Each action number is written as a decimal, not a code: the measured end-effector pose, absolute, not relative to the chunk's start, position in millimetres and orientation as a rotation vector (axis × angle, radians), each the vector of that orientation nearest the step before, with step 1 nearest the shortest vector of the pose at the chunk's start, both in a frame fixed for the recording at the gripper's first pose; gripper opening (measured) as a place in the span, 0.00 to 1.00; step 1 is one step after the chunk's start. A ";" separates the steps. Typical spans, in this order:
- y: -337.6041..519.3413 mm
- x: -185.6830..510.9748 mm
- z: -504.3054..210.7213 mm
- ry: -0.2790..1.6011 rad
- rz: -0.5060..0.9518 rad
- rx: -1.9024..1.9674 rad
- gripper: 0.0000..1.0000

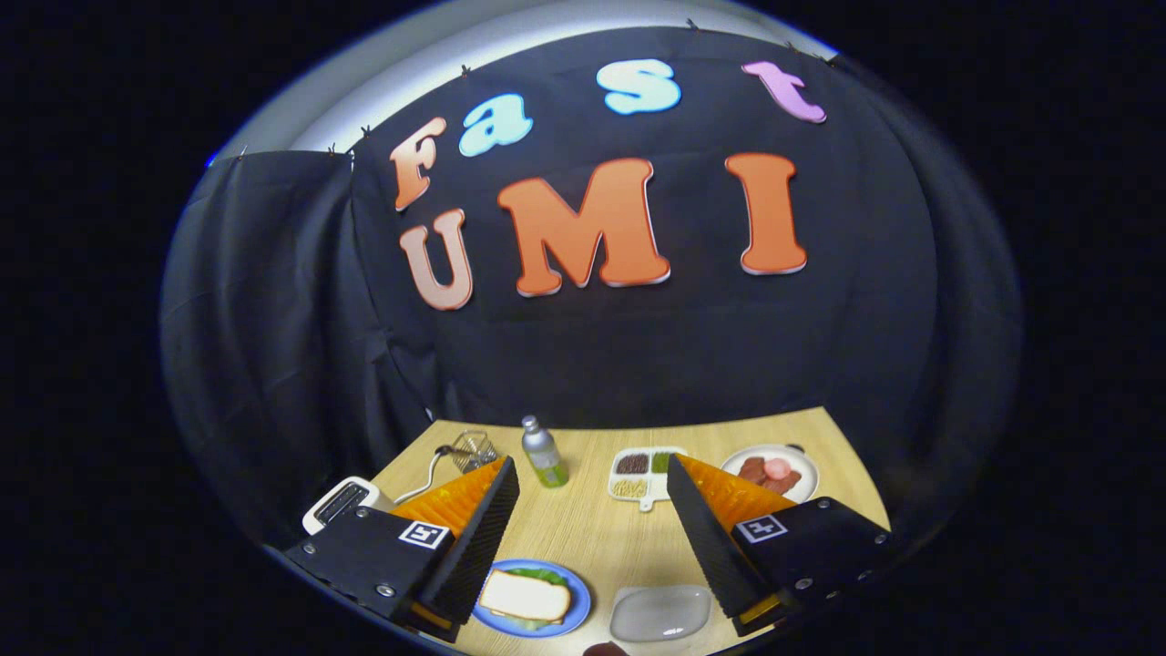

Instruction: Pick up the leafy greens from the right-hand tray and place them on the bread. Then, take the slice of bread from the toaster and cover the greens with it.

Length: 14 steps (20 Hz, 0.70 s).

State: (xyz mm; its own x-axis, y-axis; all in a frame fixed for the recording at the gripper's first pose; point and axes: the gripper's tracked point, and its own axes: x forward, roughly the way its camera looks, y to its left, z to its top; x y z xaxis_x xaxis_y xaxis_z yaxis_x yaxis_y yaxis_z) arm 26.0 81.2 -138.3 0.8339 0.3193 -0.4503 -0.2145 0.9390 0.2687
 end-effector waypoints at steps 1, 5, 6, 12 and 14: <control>73.2 32.3 -124.1 0.461 0.265 0.194 0.98; 42.7 46.0 -66.7 0.257 0.193 0.131 0.98; 34.4 47.2 -56.9 0.223 0.168 0.117 0.98; 9.3 42.7 2.0 0.039 0.105 0.071 0.98; 6.6 41.2 7.3 0.030 0.087 0.049 0.98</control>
